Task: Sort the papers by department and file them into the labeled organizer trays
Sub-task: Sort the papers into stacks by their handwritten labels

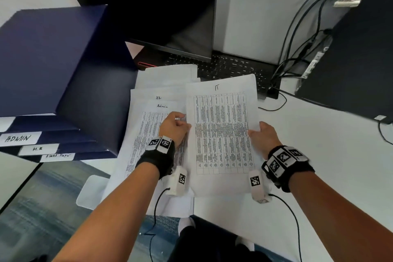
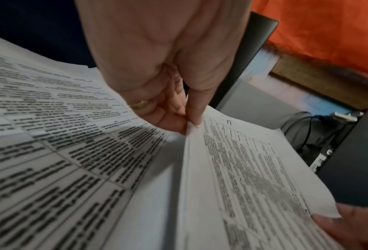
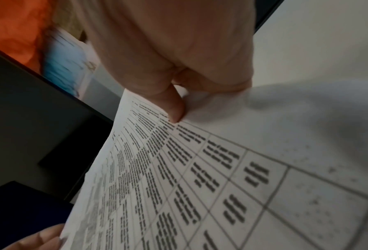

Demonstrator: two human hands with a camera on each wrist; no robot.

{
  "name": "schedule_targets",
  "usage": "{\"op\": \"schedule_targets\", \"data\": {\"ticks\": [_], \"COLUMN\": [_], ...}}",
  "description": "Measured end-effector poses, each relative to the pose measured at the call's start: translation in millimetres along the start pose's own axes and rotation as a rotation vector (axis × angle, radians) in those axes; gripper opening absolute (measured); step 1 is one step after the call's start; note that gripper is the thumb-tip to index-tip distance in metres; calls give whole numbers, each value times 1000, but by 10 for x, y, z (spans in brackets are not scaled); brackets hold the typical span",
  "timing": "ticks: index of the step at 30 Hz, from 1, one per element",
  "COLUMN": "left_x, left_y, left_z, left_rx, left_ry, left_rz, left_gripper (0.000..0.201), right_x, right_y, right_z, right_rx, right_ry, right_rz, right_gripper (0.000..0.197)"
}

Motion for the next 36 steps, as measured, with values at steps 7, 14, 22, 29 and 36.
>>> {"op": "schedule_targets", "data": {"ticks": [7, 14, 22, 29, 36], "left_x": [-170, -320, 65, 486, 635], "left_y": [-119, -117, -193, -5, 70], "left_z": [22, 36, 19, -361, -633], "left_rx": [147, 145, 152, 238, 248], "left_ry": [-777, -955, -534, 55, 235], "left_rz": [-82, -69, -166, 70, 173], "left_gripper": [86, 78, 39, 34, 13], "right_x": [5, 89, 170, 193, 188], "right_y": [-205, -275, -350, -366, -444], "right_z": [205, 249, 283, 321, 361], "right_rx": [-93, -76, -56, -49, -80], "right_ry": [97, 177, 249, 230, 152], "right_rz": [46, 19, -51, -83, -148], "right_gripper": [24, 22, 17, 32, 32]}}
Point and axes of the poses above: each hand's wrist, its own y-axis away from the middle knuckle, its own x-axis out of the back of the hand, z = x × y, the point moved 1 cm from there along -y, towards the middle knuckle, and after that the axes turned 1 degree about -y, right-handed, at the moved point
